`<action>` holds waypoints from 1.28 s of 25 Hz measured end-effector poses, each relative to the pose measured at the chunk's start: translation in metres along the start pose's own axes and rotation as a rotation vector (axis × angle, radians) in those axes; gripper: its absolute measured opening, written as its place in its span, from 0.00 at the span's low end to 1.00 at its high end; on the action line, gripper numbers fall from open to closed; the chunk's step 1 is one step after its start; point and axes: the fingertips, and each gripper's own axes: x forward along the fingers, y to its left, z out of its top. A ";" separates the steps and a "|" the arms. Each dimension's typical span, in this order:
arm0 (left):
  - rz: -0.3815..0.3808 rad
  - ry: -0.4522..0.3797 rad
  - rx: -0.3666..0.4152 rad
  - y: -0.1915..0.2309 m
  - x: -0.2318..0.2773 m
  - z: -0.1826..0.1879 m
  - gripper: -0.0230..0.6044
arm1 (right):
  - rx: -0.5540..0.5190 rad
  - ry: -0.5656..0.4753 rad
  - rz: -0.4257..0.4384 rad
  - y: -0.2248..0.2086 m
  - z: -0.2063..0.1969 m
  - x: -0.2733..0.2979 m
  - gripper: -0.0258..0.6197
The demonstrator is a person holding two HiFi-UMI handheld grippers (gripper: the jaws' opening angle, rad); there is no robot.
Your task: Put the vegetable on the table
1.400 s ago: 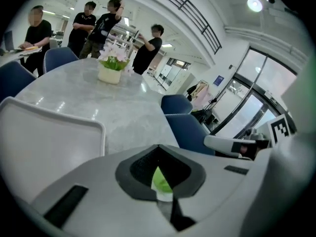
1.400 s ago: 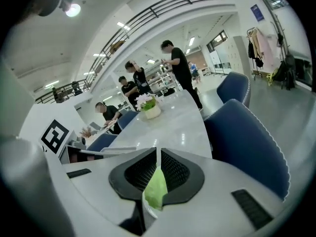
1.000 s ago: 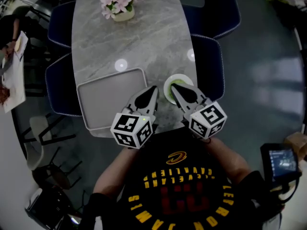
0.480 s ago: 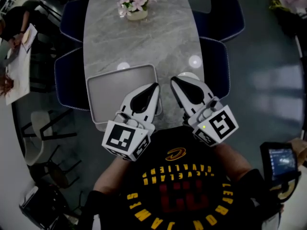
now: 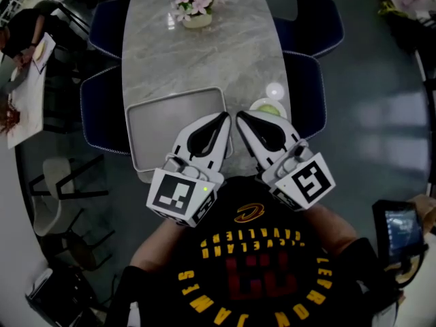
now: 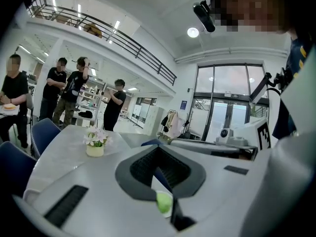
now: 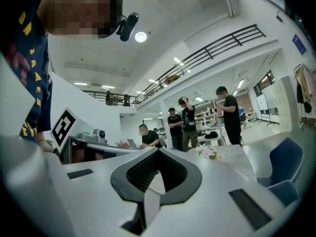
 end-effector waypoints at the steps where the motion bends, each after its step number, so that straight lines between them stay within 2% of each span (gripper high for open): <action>1: 0.001 -0.006 0.005 0.000 -0.001 0.002 0.04 | -0.004 0.010 -0.013 -0.001 -0.001 -0.001 0.04; 5: 0.001 -0.015 0.016 -0.001 -0.002 0.003 0.04 | 0.002 0.034 -0.049 -0.006 -0.005 -0.005 0.05; 17: -0.011 0.001 0.011 0.000 -0.001 -0.008 0.04 | 0.008 0.057 -0.076 -0.010 -0.018 -0.011 0.04; 22: -0.028 -0.016 0.002 0.010 0.000 -0.011 0.04 | -0.006 0.055 -0.094 -0.010 -0.026 -0.004 0.04; 26: 0.018 0.006 0.006 0.035 -0.006 -0.013 0.04 | -0.008 0.098 -0.057 -0.008 -0.043 0.017 0.04; 28: 0.031 0.018 0.005 0.037 -0.005 -0.012 0.04 | 0.016 0.103 -0.054 -0.008 -0.042 0.020 0.04; 32: -0.001 0.035 0.001 0.022 0.004 -0.012 0.04 | 0.028 0.072 -0.082 -0.015 -0.030 0.009 0.04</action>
